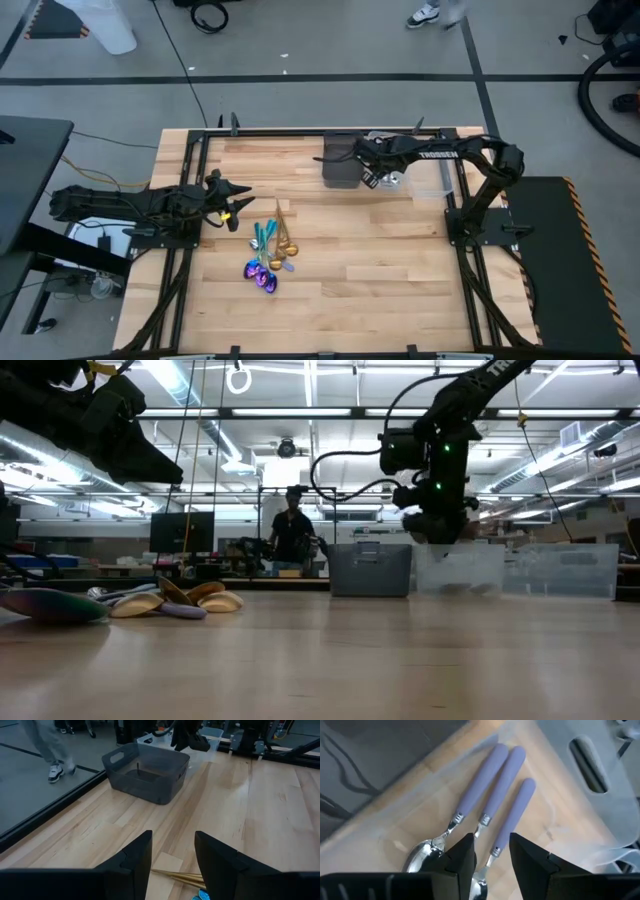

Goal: Sort silverware by color (type)

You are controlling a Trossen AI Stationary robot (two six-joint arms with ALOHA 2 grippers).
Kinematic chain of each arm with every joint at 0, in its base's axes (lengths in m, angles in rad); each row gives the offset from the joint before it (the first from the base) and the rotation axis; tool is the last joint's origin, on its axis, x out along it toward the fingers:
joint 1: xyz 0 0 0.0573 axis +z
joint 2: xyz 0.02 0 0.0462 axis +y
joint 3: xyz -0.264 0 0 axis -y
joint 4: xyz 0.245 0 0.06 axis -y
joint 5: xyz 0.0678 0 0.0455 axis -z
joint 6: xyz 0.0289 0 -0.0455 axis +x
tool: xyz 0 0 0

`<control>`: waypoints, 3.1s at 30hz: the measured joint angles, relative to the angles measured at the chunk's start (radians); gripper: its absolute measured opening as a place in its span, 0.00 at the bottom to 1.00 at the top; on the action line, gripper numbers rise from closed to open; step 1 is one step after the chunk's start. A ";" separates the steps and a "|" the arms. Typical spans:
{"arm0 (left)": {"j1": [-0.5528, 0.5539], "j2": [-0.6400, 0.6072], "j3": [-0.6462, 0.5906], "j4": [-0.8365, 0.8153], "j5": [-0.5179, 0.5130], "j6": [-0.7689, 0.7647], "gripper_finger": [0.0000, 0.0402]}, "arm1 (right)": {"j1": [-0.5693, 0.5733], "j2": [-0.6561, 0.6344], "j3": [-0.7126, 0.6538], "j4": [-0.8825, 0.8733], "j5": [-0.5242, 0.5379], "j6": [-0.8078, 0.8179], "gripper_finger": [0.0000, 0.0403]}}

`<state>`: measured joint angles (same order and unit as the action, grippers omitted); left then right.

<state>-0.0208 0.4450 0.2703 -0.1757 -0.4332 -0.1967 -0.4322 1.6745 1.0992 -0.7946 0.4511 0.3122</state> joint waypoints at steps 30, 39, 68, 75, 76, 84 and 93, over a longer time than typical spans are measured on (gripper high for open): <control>0.000 0.000 0.000 -0.002 0.000 -0.001 0.39 | 0.125 0.000 0.490 -0.239 0.048 0.009 0.33; 0.000 0.000 0.000 -0.002 0.000 -0.001 0.39 | 0.176 0.000 0.572 -0.212 0.045 0.010 0.33; 0.000 0.000 0.000 0.000 0.000 0.001 0.39 | 0.289 0.071 0.586 0.137 -0.162 -0.009 0.33; 0.000 0.000 0.000 0.000 0.000 0.001 0.39 | 0.316 0.076 0.586 0.192 -0.192 -0.009 0.33; 0.000 0.000 0.000 0.000 0.000 0.001 0.39 | 0.322 0.076 0.586 0.198 -0.192 -0.008 0.33; 0.000 0.000 0.000 0.000 0.000 0.001 0.39 | 0.377 0.086 0.586 0.282 -0.192 -0.010 0.33; 0.000 0.000 0.000 0.006 0.000 0.001 0.39 | 0.430 0.108 0.586 0.378 -0.195 -0.039 0.33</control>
<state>-0.0208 0.4450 0.2699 -0.1696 -0.4329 -0.1958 -0.0026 1.7822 1.6852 -0.4170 0.2565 0.2728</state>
